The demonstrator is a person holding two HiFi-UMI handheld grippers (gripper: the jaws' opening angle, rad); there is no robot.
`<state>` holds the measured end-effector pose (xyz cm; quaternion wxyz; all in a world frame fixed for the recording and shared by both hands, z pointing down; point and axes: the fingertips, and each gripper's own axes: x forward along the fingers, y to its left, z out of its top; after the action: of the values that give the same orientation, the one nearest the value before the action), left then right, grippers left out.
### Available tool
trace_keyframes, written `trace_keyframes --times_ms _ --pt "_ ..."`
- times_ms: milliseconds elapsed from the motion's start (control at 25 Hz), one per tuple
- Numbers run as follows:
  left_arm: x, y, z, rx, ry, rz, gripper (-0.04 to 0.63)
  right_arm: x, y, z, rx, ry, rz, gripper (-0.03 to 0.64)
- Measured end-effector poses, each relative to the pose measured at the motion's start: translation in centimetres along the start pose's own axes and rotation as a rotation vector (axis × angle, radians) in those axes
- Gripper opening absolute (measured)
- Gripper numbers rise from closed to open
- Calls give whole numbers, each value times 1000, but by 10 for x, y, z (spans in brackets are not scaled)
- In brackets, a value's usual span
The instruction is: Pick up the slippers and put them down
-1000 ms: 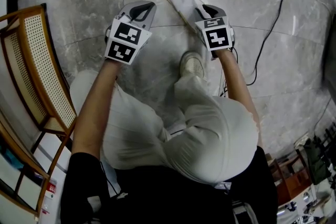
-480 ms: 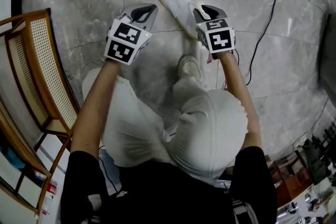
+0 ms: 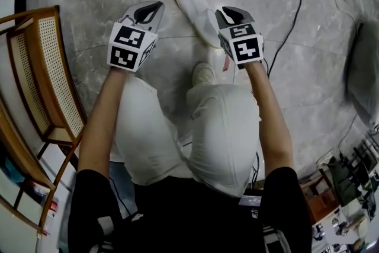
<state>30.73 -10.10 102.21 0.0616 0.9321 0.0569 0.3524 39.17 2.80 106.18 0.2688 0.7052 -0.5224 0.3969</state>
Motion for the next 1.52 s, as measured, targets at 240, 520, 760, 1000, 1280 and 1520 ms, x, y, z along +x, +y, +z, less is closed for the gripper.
trace_keyframes --times_ms 240,520,760,1000,1280,1520 --pt "-33 -5 26 -57 4 17 6 -42 5 25 -15 39 25 23" --pt "-93 -22 79 -120 4 13 6 -105 20 78 -3 56 46 20" --pt "-157 -34 144 -149 24 18 6 -183 29 144 -12 32 61 12" --pt "-227 -35 228 -148 19 28 6 -263 31 212 5 23 80 8" --pt "-290 -44 325 -182 19 57 6 -354 26 298 12 -14 111 0" --pt "-353 -51 384 -191 -14 80 6 -418 42 347 -4 -37 128 0"
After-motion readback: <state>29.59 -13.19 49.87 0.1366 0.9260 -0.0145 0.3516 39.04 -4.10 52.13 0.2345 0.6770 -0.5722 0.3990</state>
